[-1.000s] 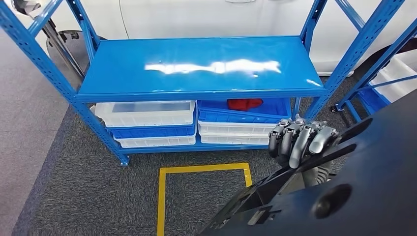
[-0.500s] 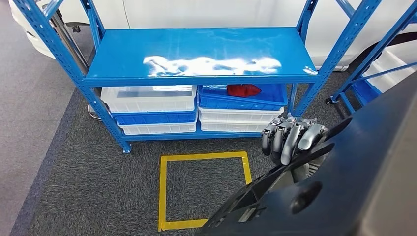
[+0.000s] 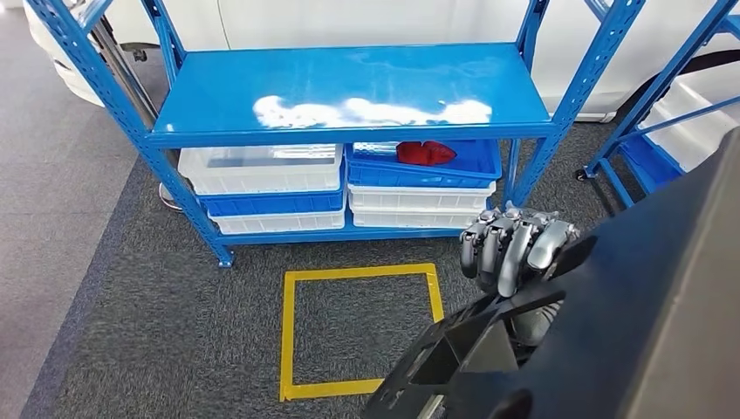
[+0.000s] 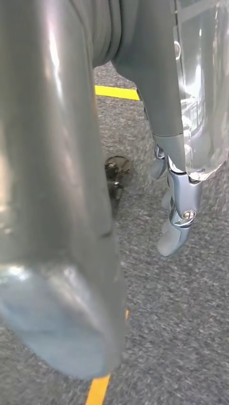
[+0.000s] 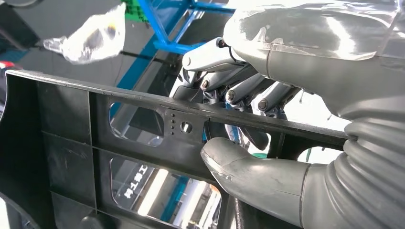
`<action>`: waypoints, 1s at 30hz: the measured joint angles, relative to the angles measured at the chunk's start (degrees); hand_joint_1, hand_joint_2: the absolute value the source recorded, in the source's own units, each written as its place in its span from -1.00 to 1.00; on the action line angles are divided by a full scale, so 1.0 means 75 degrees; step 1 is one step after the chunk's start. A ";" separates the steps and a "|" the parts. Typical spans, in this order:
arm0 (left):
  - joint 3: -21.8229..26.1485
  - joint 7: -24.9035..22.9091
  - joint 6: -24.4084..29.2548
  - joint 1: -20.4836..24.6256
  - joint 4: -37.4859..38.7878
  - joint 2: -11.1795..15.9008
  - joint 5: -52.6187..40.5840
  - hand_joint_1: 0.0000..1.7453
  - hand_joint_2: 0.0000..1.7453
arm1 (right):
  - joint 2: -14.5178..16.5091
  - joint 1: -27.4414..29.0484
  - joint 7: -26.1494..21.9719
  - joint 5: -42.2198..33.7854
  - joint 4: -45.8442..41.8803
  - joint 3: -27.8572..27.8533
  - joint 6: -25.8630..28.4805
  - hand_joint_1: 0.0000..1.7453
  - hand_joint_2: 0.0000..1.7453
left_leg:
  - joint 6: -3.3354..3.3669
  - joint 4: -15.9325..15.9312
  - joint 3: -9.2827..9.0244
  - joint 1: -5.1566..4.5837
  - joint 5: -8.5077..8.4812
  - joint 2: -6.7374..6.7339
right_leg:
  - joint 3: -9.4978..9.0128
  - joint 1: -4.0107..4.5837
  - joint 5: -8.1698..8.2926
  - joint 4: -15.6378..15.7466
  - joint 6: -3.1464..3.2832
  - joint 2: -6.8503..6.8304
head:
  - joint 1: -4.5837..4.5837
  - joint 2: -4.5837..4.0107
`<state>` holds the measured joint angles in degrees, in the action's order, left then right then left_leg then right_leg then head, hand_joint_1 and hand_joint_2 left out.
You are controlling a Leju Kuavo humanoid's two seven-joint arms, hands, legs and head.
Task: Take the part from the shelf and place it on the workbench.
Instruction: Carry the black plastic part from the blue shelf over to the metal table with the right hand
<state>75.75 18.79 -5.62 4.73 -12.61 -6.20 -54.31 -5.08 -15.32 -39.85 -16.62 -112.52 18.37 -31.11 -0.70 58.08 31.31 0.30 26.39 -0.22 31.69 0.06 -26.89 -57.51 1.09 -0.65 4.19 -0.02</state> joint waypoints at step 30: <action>0.0266 -0.0255 0.0058 -0.0040 0.0000 -0.0101 0.0076 -1.00 -1.00 | 0.0387 0.0348 -0.0002 0.1191 -0.0842 -0.0264 0.0307 1.00 1.00 | -0.0007 0.0175 -0.0048 0.0092 0.0238 0.0466 | 0.0378 -0.0065 0.0267 -0.0195 -0.0038 0.0773 | -0.0001 0.0000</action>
<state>77.75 16.87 -5.19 4.43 -12.61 -6.96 -53.74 -2.18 -12.71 -39.86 -7.68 -118.84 16.39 -28.81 -0.75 59.39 30.95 0.99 28.18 3.28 34.52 -0.43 -24.89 -58.98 0.81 5.15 4.19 -0.02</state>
